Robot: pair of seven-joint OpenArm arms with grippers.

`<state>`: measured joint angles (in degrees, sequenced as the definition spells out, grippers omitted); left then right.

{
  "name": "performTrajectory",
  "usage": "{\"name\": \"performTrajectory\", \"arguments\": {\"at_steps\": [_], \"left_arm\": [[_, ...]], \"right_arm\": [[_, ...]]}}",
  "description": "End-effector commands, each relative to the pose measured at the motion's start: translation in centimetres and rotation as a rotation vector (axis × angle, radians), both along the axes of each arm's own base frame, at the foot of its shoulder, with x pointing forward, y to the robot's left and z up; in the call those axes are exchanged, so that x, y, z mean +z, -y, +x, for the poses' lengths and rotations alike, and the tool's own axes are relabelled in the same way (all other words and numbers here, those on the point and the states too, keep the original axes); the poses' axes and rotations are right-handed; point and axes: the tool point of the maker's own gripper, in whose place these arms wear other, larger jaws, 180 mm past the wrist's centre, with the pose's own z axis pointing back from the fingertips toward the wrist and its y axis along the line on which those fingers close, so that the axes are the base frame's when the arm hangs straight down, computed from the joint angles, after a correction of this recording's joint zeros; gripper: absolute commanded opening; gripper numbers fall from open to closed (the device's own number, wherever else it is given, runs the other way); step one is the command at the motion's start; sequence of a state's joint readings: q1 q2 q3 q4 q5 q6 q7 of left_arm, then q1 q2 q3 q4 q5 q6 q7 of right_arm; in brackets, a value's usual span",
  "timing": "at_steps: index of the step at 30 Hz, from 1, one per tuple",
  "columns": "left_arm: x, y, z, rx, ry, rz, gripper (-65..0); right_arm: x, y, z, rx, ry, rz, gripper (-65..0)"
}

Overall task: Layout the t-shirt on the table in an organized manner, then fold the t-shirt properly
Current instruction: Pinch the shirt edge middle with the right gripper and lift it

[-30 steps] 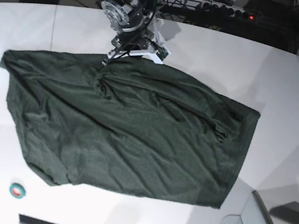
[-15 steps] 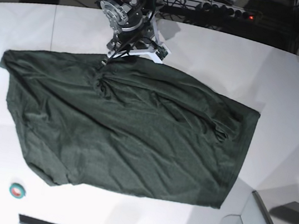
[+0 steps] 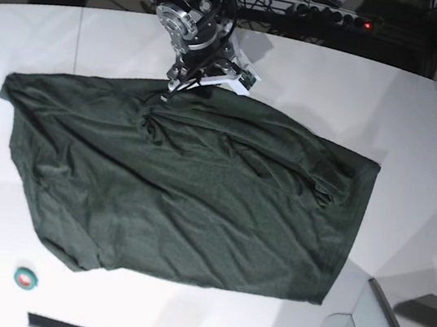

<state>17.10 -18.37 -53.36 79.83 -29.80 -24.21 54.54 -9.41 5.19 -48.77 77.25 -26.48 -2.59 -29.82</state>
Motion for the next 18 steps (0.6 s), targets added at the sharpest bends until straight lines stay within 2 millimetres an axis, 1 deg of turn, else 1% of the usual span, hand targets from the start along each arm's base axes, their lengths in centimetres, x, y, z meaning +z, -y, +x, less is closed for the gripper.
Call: {"name": "performTrajectory", "arguments": {"at_steps": [1,3,6,7,8,10,11,12,18], "left_arm": [[0.67,-0.81,0.21,-0.002,0.012,0.021,-65.0],[0.21,-0.78,-0.11,0.006,0.002,0.009,-65.0],[0.13,-0.82,-0.26,0.008,0.000,0.007,-65.0],[0.13,-0.82,-0.26,0.008,0.000,0.007,-65.0],[0.17,-0.82,-0.23,0.008,0.000,0.008,-65.0],[0.27,-0.83,-0.20,0.006,0.001,0.012,-65.0],[0.27,-0.83,-0.20,0.006,0.001,0.012,-65.0],[0.27,-0.83,-0.20,0.006,0.001,0.012,-65.0],[0.21,-0.79,-0.21,0.005,0.000,0.010,-65.0]], "right_arm": [[-1.46,1.09,-1.28,-0.009,-0.073,-0.051,-42.9],[-1.68,1.27,-1.23,-0.009,-0.075,-0.059,-42.9],[-1.71,1.33,-1.13,-0.009,-0.074,-0.061,-43.1],[-1.71,1.33,-1.13,-0.009,-0.074,-0.061,-44.6],[-1.69,1.35,-1.06,-0.010,-0.073,-0.063,-47.6],[-1.68,1.44,-0.97,-0.012,-0.073,-0.065,-58.2],[-1.69,1.46,-0.98,-0.013,-0.074,-0.066,-62.6],[-1.69,1.46,-0.98,-0.013,-0.074,-0.066,-64.5],[-1.50,1.24,-1.03,-0.003,-0.067,-0.065,-64.8]]}}
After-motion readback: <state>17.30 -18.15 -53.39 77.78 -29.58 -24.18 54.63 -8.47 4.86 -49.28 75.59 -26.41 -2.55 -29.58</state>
